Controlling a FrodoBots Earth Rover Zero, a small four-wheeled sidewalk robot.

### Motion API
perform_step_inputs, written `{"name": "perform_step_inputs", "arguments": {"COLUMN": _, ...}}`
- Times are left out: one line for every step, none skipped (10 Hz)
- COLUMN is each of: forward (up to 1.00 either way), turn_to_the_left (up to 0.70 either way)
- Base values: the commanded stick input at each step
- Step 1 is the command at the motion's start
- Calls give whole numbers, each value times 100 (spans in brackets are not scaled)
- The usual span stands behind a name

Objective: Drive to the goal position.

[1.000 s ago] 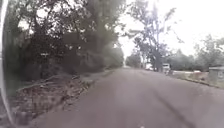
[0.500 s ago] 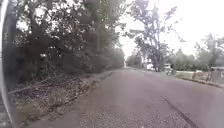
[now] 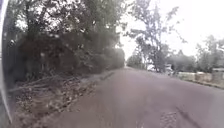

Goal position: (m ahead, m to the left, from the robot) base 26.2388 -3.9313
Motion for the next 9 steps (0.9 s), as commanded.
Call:
{"name": "perform_step_inputs", "arguments": {"forward": 70, "turn_to_the_left": 1}}
{"name": "perform_step_inputs", "arguments": {"forward": 70, "turn_to_the_left": 1}}
{"name": "perform_step_inputs", "arguments": {"forward": 70, "turn_to_the_left": 1}}
{"name": "perform_step_inputs", "arguments": {"forward": 70, "turn_to_the_left": 1}}
{"name": "perform_step_inputs", "arguments": {"forward": 70, "turn_to_the_left": 0}}
{"name": "perform_step_inputs", "arguments": {"forward": 70, "turn_to_the_left": -2}}
{"name": "perform_step_inputs", "arguments": {"forward": 70, "turn_to_the_left": -5}}
{"name": "perform_step_inputs", "arguments": {"forward": 70, "turn_to_the_left": -17}}
{"name": "perform_step_inputs", "arguments": {"forward": 70, "turn_to_the_left": -33}}
